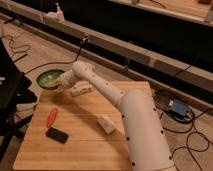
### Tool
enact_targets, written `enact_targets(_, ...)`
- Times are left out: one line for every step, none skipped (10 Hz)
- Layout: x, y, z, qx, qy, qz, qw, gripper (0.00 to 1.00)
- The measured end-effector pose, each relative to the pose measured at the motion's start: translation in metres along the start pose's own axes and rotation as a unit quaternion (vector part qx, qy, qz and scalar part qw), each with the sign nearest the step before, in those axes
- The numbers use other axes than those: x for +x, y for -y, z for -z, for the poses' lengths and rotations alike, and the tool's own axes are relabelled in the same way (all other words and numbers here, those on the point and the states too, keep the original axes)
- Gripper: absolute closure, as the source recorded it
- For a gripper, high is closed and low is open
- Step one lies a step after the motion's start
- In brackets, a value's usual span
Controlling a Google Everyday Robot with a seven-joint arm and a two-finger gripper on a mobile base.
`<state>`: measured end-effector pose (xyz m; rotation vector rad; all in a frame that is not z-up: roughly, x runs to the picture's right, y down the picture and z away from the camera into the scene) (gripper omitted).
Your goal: Pick up the ceramic bowl
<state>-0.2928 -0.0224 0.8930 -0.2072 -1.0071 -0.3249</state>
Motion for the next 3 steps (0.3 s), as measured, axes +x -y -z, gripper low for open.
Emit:
enact_targets(-0.0057,0.0094,0.0118,0.015,-0.002,0.014,0.9998,1.00)
enact_targets(-0.0061,0.0131,0.0183,0.021,-0.004,0.017,0.9996,1.00)
enact_targets(-0.0052,0.0115,0.0172,0.019,-0.004,0.017,0.9997,1.00)
